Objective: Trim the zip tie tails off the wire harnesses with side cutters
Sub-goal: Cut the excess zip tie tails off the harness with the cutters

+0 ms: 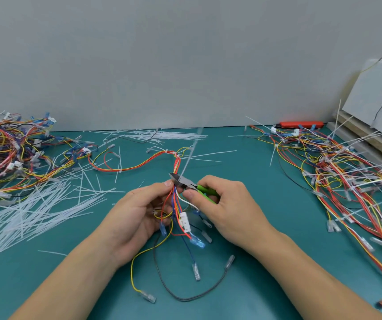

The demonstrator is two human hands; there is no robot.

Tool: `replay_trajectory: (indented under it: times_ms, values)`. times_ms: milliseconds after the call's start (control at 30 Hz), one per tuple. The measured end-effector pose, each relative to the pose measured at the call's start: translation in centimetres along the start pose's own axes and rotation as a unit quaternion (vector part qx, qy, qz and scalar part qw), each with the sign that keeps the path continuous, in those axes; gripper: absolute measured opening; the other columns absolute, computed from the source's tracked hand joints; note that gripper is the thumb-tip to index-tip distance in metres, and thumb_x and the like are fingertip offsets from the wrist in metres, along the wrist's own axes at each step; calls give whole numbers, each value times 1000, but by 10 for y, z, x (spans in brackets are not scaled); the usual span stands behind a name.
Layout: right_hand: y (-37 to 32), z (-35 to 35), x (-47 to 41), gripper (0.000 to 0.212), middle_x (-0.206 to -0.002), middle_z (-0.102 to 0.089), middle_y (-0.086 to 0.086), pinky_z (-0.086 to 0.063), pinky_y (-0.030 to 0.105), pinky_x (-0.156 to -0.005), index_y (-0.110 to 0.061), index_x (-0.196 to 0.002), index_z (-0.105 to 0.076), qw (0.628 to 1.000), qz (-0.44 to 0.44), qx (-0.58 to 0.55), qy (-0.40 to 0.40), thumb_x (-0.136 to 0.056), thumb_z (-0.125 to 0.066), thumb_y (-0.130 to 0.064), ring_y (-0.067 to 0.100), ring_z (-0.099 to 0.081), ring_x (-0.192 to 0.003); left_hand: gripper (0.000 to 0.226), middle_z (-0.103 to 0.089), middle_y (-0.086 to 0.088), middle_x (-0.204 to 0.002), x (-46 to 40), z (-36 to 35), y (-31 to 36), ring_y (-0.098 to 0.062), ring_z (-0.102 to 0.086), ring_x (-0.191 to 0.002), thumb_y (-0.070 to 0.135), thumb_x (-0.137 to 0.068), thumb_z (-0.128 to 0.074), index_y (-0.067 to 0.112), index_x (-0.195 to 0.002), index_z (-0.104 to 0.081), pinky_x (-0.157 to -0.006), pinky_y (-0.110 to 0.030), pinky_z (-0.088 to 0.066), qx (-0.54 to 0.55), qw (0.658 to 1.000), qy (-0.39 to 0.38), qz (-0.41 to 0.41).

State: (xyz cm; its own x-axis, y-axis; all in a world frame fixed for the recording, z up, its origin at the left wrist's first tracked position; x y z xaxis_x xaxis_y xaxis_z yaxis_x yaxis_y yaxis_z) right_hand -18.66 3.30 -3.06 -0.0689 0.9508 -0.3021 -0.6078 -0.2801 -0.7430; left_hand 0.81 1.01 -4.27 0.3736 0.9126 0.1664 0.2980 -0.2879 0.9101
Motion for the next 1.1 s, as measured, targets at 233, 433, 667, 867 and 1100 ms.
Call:
replay_trajectory:
  times_ms: [233,433,667,867,1100]
  values:
    - [2,1,1,48,-57,-49,-9,-36,35,-54,-30,-80,-58,1000,2,11,0,-87,-54,-76,12,-42,-55,66,-65,-10,-92,2,-3,2,-29,-51,-87,47,-60,-93,5,-109,-78,-87,-48,-39,-19,1000,0,-10]
    - [2,-6,1,46,-77,-60,-10,-46,32,-65,-30,-87,-63,1000,11,16,18,-87,-51,-74,9,-56,-75,45,-64,-5,-77,1,-4,2,-17,-53,-67,40,-71,-85,7,-100,-77,-59,-29,-45,-23,1000,2,-9]
    - [3,-6,0,47,-81,-62,-10,-48,32,-70,-30,-91,-65,1000,20,16,14,-89,-50,-74,9,-57,-82,22,-63,-1,-72,4,-6,4,-13,-51,-62,35,-82,-74,14,-89,-78,-57,-26,-41,-31,999,-7,-11]
    - [1,-5,1,50,-67,-55,-7,-43,35,-60,-28,-82,-61,1000,9,1,11,-86,-50,-77,10,-49,-64,27,-64,-4,-73,3,-6,3,-15,-53,-63,32,-81,-79,9,-96,-77,-62,-29,-43,-28,999,6,-13]
    - [-1,3,1,53,-53,-47,-9,-33,32,-52,-28,-77,-60,1000,3,1,5,-86,-50,-80,11,-41,-52,28,-64,-3,-75,3,-5,3,-17,-54,-67,34,-80,-75,11,-95,-79,-74,-40,-37,-29,999,10,-9]
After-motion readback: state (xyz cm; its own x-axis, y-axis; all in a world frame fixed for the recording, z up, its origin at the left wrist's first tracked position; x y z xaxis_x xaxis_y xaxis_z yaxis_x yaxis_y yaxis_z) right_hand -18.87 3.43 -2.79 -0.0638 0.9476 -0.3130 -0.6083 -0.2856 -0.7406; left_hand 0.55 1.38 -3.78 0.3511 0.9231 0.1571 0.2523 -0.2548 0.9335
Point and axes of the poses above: each hand's wrist, its own x-axis away from the middle knuckle, its own z-axis out of the back of the hand, y = z × x, the point moved 2 cm from there along -x, towards the middle knuckle
